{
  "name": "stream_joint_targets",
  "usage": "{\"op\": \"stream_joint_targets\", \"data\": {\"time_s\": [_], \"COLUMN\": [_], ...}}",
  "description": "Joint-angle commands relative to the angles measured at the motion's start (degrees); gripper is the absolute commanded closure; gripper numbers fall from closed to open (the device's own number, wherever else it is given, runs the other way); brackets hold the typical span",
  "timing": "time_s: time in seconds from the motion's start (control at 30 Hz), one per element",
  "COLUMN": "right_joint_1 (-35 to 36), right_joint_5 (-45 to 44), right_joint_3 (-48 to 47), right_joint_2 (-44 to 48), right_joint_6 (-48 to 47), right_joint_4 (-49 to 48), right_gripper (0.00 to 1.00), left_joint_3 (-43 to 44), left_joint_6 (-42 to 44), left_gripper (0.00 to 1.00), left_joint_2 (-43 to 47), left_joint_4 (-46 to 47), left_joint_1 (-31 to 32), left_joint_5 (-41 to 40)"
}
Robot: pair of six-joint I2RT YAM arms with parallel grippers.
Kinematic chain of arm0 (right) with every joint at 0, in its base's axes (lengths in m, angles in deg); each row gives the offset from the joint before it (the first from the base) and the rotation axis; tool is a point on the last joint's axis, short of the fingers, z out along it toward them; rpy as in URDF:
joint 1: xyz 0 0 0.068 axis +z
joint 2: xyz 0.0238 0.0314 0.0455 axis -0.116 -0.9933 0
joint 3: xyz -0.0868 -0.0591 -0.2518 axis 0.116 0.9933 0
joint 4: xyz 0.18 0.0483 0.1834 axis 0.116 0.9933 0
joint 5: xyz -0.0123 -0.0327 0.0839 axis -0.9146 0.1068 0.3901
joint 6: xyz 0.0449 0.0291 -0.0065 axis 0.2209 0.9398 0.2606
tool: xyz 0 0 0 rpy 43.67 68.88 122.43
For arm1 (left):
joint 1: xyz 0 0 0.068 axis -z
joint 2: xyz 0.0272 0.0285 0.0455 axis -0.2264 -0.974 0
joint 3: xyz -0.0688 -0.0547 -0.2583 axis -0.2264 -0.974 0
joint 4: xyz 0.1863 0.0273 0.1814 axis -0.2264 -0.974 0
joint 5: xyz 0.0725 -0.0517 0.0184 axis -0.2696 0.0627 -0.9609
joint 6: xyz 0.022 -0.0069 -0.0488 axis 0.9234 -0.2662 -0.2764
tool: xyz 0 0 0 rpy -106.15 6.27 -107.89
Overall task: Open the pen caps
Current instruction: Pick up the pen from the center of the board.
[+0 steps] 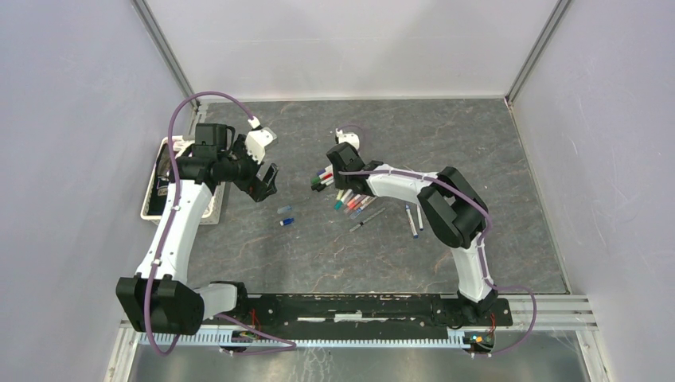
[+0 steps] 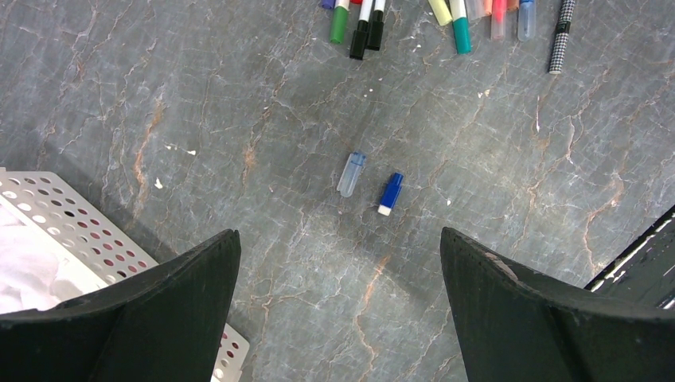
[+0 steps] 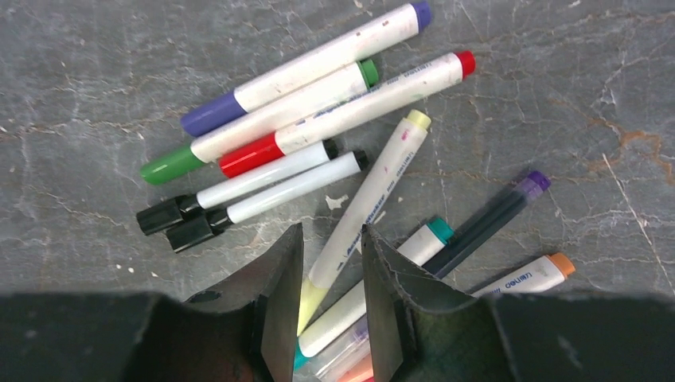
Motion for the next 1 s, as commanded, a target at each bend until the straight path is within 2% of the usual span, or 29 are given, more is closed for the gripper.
{"op": "stream_joint_targets", "data": {"time_s": [0.0, 0.27, 0.67, 0.97], "right_joint_1": [0.0, -0.2, -0.3, -0.2], "right_joint_5": [-0.3, -1.6, -4.8, -4.3], "right_joint_3": [-4.2, -6.5, -2.4, -4.5], "right_joint_2": [-2.0, -4.4, 0.3, -2.5], "right_joint_6": [-0.2, 1.1, 1.6, 2.9], "right_joint_4": [2.2, 5.3, 4.9, 6.6], "right_gripper": [0.63, 0.66, 0.67, 0.67], "left_joint_3": [0.2, 0.4, 0.4, 0.6], "left_joint_6": [2.6, 3.1, 3.4, 3.1], "left_gripper": [0.0, 0.0, 0.0, 0.0], "left_joint_2": [1.5, 1.5, 1.3, 1.3], "left_joint_4": [-1.1, -1.6, -1.9, -1.8], "left_joint_1": [-0.1, -0.2, -0.1, -0.1], "left_joint_5": [1.7, 2.1, 2.7, 3.3]}}
